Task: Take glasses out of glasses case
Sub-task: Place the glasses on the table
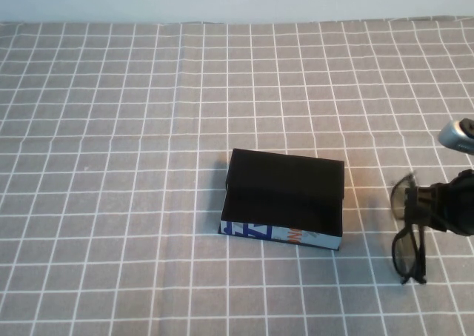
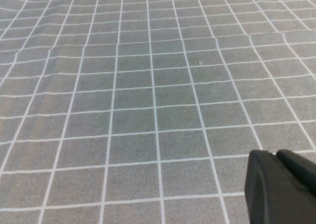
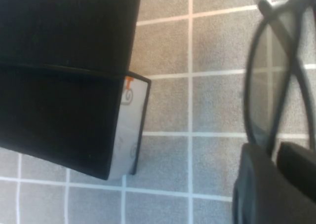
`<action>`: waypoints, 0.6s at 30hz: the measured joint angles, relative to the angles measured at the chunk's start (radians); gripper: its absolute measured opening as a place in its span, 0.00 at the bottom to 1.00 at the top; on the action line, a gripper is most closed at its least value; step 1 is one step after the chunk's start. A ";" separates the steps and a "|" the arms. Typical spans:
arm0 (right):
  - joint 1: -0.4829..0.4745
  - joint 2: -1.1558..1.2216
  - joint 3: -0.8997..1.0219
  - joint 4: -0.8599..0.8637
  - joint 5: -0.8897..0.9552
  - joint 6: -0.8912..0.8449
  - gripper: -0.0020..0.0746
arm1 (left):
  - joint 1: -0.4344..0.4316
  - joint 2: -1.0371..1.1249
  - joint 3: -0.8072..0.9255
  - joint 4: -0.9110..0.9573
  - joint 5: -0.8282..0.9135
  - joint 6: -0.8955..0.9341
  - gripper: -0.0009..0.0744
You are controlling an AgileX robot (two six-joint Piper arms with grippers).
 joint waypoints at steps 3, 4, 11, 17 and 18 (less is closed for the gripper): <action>0.000 0.005 0.000 0.002 -0.002 -0.004 0.16 | 0.000 0.000 0.000 0.000 0.000 0.000 0.01; 0.000 0.005 0.000 0.002 -0.002 -0.004 0.18 | 0.000 0.000 0.000 0.000 0.000 0.000 0.01; 0.000 -0.031 -0.047 0.000 0.036 -0.006 0.20 | 0.000 0.000 0.000 0.000 0.000 0.000 0.01; 0.000 -0.191 -0.117 -0.058 0.090 -0.008 0.05 | 0.000 0.000 0.000 0.000 0.000 0.000 0.01; 0.000 -0.225 -0.122 -0.075 0.092 -0.008 0.04 | 0.000 0.000 0.000 0.000 0.000 0.000 0.01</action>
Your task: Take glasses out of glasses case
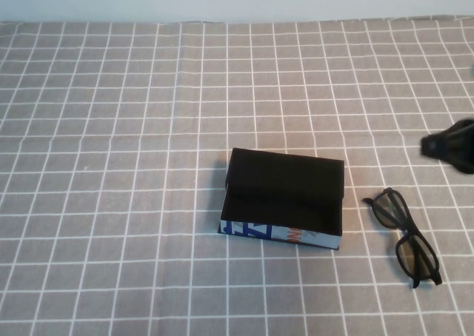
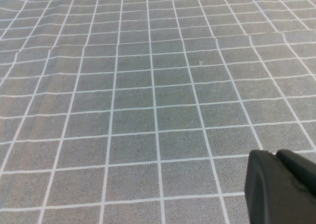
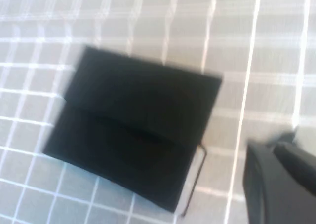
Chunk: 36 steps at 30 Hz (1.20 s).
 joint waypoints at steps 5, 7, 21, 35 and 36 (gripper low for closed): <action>0.000 -0.260 -0.005 -0.181 0.027 0.080 0.01 | 0.000 0.000 0.000 0.000 0.000 0.000 0.01; 0.000 -0.363 -0.005 -0.297 0.055 0.145 0.01 | 0.000 0.000 0.000 0.000 0.000 0.000 0.01; -0.004 -0.936 0.069 -0.741 0.144 0.496 0.00 | 0.000 0.000 0.000 0.000 0.000 0.000 0.01; 0.002 -0.952 0.160 -0.480 0.164 0.516 0.00 | 0.000 0.000 0.000 0.000 0.000 0.000 0.01; 0.002 -0.952 0.165 -0.492 0.163 0.516 0.00 | 0.000 0.000 0.000 0.000 0.000 0.000 0.01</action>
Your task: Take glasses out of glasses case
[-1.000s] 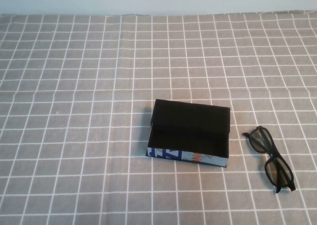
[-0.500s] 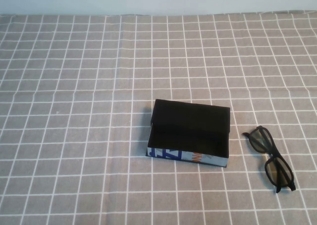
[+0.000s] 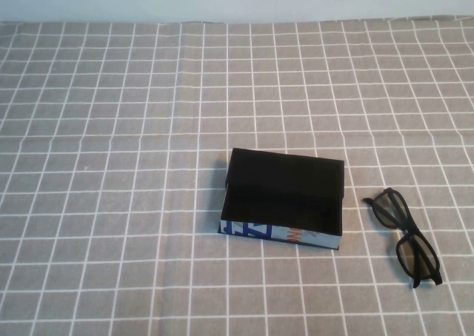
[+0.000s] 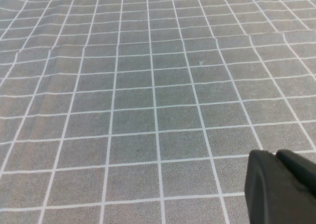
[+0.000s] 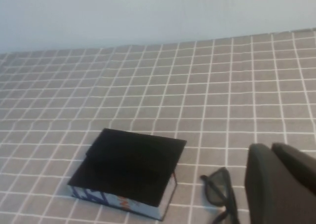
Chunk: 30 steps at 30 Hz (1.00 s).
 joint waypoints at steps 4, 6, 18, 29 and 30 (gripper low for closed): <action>0.000 -0.010 0.052 -0.030 -0.062 0.000 0.00 | 0.000 0.000 0.000 0.000 0.000 0.000 0.01; 0.000 -0.028 0.105 -0.049 -0.115 0.000 0.00 | 0.000 0.000 0.000 0.000 0.000 0.000 0.01; 0.000 -0.315 0.592 -0.294 -0.412 0.080 0.00 | 0.000 0.000 0.000 0.000 0.000 0.000 0.01; 0.000 -0.324 0.721 -0.454 -0.416 0.331 0.00 | 0.000 0.000 0.000 0.000 0.000 0.000 0.01; 0.000 -0.324 0.721 -0.456 -0.416 0.335 0.00 | 0.000 0.000 0.000 0.000 0.000 0.000 0.01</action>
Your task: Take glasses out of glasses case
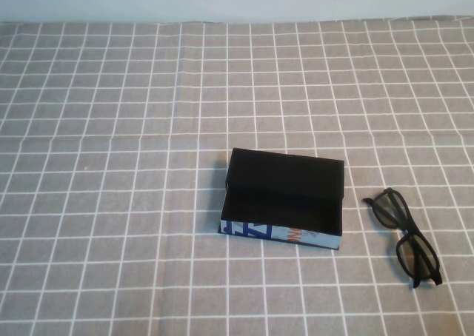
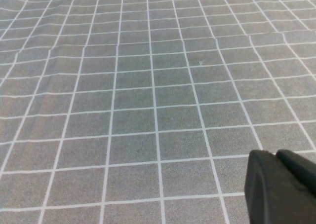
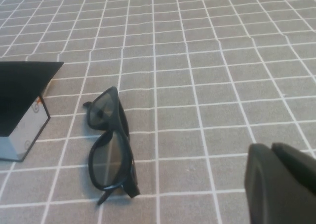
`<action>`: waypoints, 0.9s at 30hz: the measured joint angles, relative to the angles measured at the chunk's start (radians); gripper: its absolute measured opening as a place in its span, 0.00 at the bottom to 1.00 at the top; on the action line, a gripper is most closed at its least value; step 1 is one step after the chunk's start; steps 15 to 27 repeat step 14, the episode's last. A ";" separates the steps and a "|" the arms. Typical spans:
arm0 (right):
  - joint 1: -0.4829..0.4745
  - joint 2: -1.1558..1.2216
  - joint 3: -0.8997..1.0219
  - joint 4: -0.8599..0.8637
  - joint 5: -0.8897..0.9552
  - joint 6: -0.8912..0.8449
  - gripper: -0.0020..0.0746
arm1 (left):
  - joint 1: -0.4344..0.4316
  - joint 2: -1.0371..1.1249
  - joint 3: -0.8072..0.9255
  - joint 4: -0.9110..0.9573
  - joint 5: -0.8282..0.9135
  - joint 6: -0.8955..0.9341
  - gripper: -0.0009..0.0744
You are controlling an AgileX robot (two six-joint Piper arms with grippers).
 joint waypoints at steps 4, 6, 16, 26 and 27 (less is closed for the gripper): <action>0.000 0.000 0.000 -0.006 0.000 0.003 0.00 | 0.000 0.000 0.000 0.000 0.000 0.000 0.01; 0.000 0.000 0.000 0.010 0.000 0.004 0.00 | 0.000 0.000 0.000 0.000 0.000 0.000 0.01; 0.000 0.000 0.000 0.025 0.000 0.004 0.00 | 0.000 0.000 0.000 0.000 0.000 0.000 0.01; 0.000 0.000 0.000 0.025 0.000 0.004 0.00 | 0.000 0.000 0.000 0.000 0.000 0.000 0.01; 0.000 0.000 0.000 0.025 0.000 0.004 0.00 | 0.000 0.000 0.000 0.000 0.000 0.000 0.01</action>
